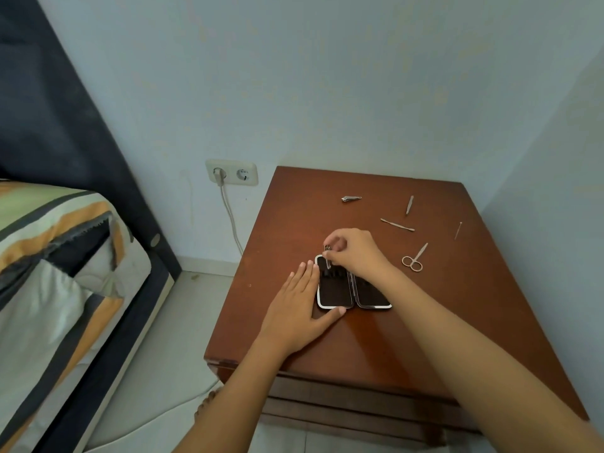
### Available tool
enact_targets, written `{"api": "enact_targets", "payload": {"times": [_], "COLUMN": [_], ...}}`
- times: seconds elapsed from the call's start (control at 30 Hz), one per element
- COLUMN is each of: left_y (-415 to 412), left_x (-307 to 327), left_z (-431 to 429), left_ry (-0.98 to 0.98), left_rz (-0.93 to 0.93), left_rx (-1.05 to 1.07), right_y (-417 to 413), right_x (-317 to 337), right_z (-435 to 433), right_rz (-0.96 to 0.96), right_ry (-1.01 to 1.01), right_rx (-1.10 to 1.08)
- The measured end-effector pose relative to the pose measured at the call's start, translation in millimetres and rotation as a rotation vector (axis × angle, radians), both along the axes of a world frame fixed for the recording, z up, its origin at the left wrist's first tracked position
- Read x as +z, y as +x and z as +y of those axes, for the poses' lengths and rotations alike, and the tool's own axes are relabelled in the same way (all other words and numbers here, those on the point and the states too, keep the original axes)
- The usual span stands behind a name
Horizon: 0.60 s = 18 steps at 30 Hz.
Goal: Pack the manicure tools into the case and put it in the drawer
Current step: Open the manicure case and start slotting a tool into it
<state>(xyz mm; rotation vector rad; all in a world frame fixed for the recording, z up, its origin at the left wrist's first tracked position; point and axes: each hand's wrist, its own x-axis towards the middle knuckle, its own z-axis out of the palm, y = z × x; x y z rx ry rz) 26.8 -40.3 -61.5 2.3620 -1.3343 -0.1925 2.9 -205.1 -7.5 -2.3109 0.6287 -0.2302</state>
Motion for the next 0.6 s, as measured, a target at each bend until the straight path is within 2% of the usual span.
{"api": "enact_targets", "payload": {"times": [0.13,0.23,0.3,0.43,0.6], "left_y": [1,2,2,2,1], "left_x": [-3,-3,-3,-4,-6], "left_z": [0,1,0,-2,-3], "left_ry": [-0.038,-0.057,-0.075,-0.085,-0.112], "left_rz": [0.019,0.017,0.013,0.003,-0.017], "left_rx": [0.009,0.006,0.015,0.037,0.051], "right_y": [0,-3,0,27,69], "right_x": [2,9,15,7,-17], "right_z": [0,-8,-20,-58,-94], "right_rz": [0.120,0.253,0.186,-0.015,0.060], "right_ry": [-0.037,-0.061,-0.073,-0.185,-0.288], "right_rx": [0.047,0.183,0.160,-0.061,-0.097]}}
